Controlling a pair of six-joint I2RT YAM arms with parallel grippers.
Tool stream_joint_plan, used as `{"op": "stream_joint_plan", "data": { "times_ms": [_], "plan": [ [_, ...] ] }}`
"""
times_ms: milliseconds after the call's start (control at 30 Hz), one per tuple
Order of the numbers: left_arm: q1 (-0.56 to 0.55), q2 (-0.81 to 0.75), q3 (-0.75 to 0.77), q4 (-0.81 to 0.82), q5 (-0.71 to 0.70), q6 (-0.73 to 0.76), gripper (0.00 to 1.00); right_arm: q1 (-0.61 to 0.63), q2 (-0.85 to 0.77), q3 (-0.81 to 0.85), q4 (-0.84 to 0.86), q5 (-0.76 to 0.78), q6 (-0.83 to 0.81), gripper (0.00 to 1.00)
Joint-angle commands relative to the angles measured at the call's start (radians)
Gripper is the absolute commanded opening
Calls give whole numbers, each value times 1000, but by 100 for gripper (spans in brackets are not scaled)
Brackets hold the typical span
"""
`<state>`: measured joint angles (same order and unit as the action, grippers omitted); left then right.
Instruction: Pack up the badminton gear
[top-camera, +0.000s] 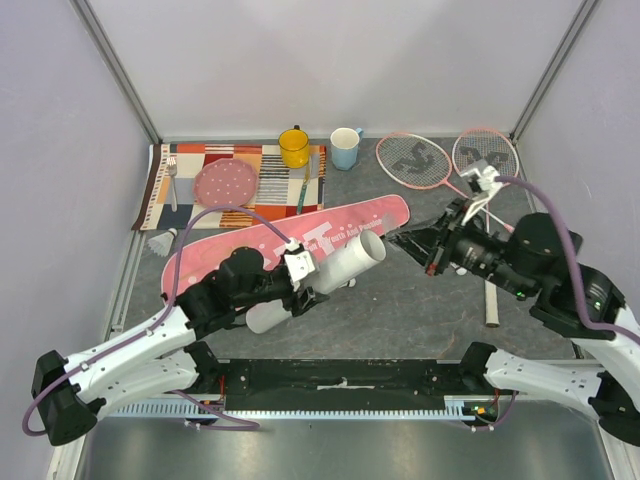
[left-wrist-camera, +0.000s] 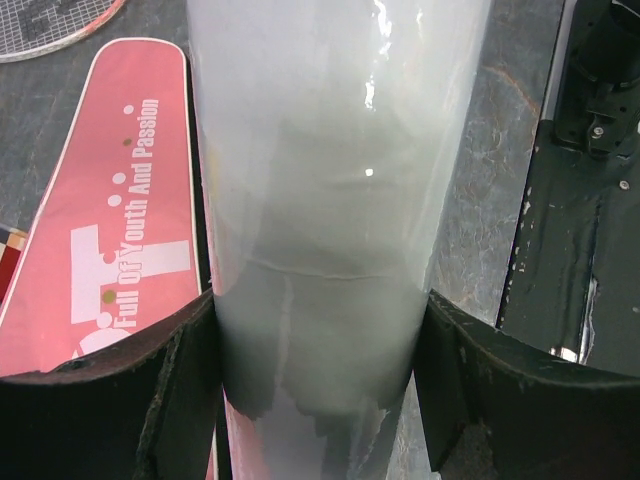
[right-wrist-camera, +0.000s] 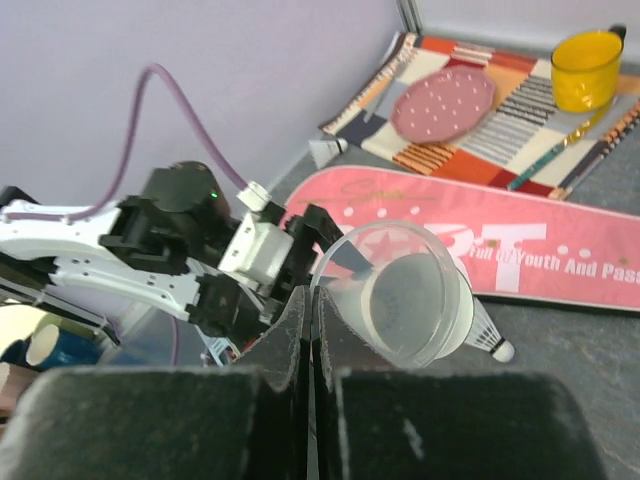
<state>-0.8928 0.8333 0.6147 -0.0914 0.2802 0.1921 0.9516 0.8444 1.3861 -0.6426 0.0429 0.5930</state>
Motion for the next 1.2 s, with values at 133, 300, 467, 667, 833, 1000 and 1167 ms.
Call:
{"op": "stream_joint_plan", "data": {
  "times_ms": [133,300,467,667,833,1000,1167],
  "plan": [
    [3,-20,10,16,-24,12,15,-1,-12,73,-112,278,-39,0],
    [2,-83,-10,51,-39,-16,16,-1,7,-138,-272,661,34,0],
    [2,-141,-21,58,-76,-23,18,-20,21,-396,-139,697,212,0],
    [3,-201,-33,48,-110,-26,18,-214,76,-743,135,382,198,0],
    [2,-223,-35,48,-125,-25,19,-261,148,-855,227,341,237,0],
    [2,-218,-33,53,-118,-26,19,-261,254,-912,302,333,249,7],
    [3,-243,-35,50,-127,-45,19,-261,250,-885,314,293,189,53]
  ]
}}
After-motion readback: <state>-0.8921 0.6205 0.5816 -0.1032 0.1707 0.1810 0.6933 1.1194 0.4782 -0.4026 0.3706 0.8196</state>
